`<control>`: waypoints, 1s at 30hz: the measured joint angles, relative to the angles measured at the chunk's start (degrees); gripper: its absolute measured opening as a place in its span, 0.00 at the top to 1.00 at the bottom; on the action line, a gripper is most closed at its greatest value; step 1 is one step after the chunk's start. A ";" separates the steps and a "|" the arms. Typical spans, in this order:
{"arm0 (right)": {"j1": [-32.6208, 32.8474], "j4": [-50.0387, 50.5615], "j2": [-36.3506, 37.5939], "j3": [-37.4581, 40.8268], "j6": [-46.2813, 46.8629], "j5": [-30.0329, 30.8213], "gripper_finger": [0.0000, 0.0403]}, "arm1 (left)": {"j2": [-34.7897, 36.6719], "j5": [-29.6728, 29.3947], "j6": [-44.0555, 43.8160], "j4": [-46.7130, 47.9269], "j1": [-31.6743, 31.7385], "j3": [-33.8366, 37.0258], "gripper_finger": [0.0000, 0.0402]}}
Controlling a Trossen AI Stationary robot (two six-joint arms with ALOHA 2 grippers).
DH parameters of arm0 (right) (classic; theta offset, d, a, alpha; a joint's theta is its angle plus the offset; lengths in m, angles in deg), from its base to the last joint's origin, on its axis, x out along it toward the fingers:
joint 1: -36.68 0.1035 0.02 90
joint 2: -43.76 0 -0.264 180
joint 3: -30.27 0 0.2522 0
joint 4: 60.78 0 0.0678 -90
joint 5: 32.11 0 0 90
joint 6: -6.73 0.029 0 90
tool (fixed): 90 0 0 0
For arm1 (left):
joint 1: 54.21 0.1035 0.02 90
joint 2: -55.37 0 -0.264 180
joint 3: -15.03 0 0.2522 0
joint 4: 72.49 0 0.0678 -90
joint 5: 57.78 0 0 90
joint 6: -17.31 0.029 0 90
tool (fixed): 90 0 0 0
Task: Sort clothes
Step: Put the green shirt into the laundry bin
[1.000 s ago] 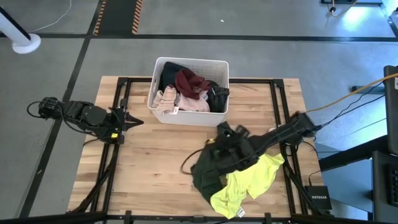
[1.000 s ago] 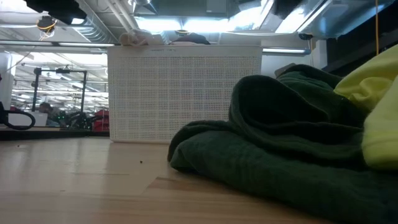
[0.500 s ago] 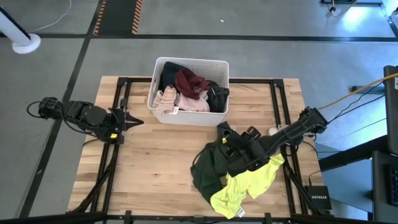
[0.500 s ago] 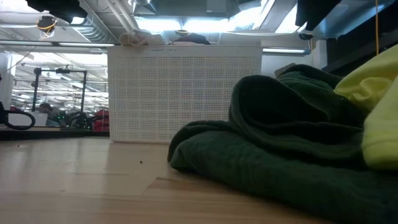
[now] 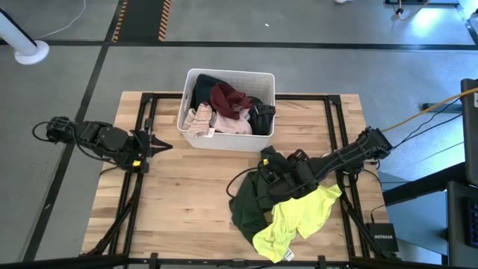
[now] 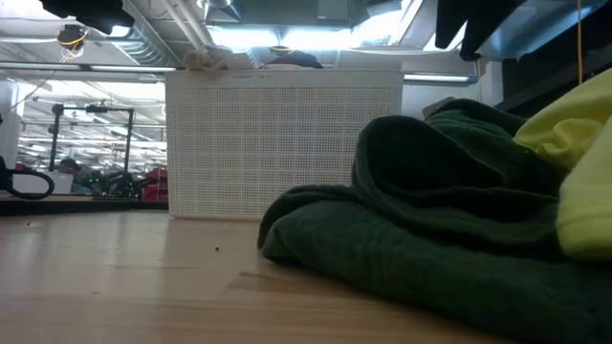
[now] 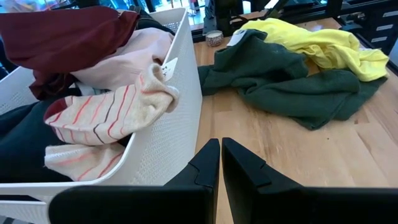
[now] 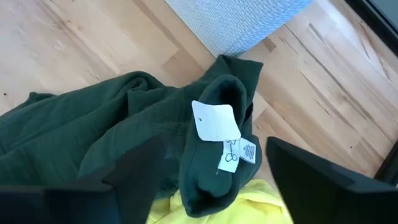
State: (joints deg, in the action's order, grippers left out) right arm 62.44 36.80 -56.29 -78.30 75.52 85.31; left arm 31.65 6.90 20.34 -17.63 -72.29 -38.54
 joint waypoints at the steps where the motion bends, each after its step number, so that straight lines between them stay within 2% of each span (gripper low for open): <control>1: 0.06 0.10 0.00 0.00 0.02 -0.02 0.23 | -0.01 0.00 0.00 0.00 0.01 0.00 0.97; 5: 0.08 0.37 -0.33 -0.02 0.89 -0.03 0.06 | 0.01 0.00 0.00 0.02 0.00 0.00 0.97; 7: 0.07 0.32 -0.89 -0.02 1.46 -0.02 0.02 | 0.00 0.02 0.00 0.04 0.00 0.00 0.97; 12: 0.08 0.90 -2.53 -0.02 1.31 -1.55 0.05 | 0.02 0.02 0.00 0.04 0.00 0.00 0.97; 19: 0.12 1.26 -4.44 -0.02 -2.49 -4.89 0.02 | 0.02 0.02 0.00 0.11 0.00 0.00 0.97; 25: 0.15 -4.15 -4.42 -0.02 -3.08 -7.64 0.05 | 0.00 0.01 0.00 0.06 0.02 -0.02 0.97; 30: 0.01 -6.85 -4.98 -0.02 -3.12 -6.78 0.05 | 0.02 0.00 -0.02 0.04 0.02 -0.02 0.97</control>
State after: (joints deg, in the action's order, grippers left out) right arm 62.45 29.95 -61.27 -78.32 72.40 78.53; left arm 31.67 6.90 20.32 -17.58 -72.27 -38.56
